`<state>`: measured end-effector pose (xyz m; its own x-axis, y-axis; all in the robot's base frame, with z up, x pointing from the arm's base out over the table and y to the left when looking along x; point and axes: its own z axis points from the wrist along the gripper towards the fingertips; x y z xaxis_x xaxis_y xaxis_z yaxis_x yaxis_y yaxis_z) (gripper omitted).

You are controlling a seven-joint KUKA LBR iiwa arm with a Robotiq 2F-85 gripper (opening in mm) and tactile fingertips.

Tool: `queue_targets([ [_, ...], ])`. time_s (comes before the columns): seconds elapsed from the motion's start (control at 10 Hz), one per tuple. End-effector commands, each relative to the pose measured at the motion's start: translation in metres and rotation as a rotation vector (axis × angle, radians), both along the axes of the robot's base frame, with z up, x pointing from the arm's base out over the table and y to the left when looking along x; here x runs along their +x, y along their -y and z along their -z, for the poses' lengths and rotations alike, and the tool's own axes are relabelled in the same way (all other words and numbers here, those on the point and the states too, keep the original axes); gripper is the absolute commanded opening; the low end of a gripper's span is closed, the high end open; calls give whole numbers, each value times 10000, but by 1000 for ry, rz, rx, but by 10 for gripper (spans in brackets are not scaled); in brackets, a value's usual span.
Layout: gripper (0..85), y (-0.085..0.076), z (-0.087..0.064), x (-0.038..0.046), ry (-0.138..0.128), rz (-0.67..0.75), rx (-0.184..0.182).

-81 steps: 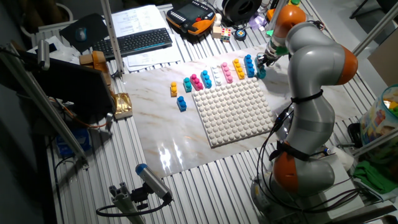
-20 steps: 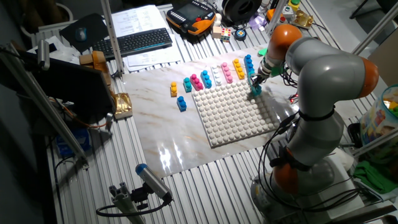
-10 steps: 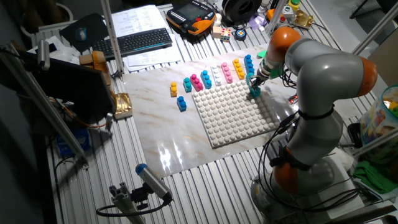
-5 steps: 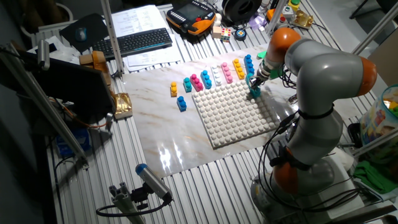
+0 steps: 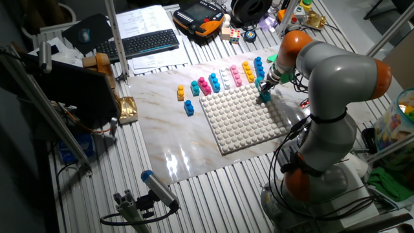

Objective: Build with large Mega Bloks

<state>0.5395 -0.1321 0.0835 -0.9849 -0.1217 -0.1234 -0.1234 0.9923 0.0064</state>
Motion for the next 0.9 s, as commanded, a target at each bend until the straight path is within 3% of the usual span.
queue_targets([
  [0.0,10,-1,13,3,0,3,2],
  [0.8,10,19,55,15,-14,25,25],
])
